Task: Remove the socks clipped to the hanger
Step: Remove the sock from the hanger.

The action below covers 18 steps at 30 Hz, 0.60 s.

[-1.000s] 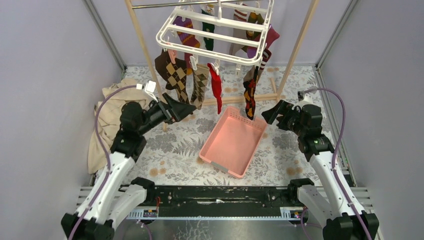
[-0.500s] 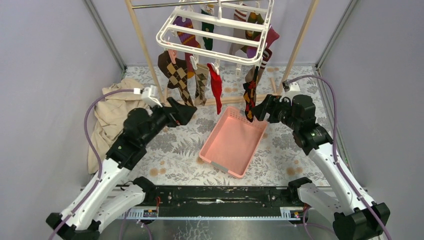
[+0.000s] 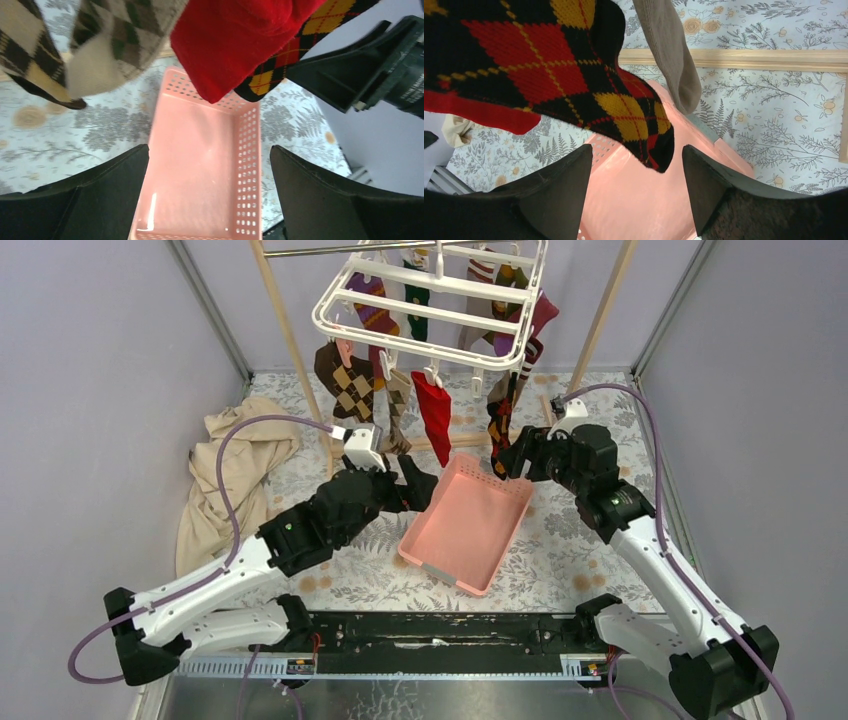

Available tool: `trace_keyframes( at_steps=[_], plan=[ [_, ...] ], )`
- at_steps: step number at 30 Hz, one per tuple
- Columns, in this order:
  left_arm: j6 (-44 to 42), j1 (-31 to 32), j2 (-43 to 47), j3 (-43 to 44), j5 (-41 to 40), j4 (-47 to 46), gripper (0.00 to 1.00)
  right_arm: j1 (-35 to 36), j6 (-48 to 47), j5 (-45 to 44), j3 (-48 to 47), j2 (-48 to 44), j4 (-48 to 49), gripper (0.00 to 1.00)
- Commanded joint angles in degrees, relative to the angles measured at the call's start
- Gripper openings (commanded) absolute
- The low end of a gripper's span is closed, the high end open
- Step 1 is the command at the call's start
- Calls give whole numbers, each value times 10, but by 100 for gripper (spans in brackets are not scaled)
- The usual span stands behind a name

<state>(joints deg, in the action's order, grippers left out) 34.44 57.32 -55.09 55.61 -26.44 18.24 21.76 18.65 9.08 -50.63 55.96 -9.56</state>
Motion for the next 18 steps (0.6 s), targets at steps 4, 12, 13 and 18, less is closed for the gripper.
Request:
trace_keyframes(
  at_steps=[4,12,13,18],
  plan=[
    [50,14,-60,-27,84,-130,99,14,-15,-18,-23,21,82,73],
    [48,58,-107,-21,27,-156,99,16,-12,-34,-13,57,138,64],
    [48,60,-111,-21,26,-161,99,16,-12,-31,-13,60,142,60],
    [52,70,-134,-14,17,-172,99,16,-12,-23,-6,59,148,26]
  ],
)
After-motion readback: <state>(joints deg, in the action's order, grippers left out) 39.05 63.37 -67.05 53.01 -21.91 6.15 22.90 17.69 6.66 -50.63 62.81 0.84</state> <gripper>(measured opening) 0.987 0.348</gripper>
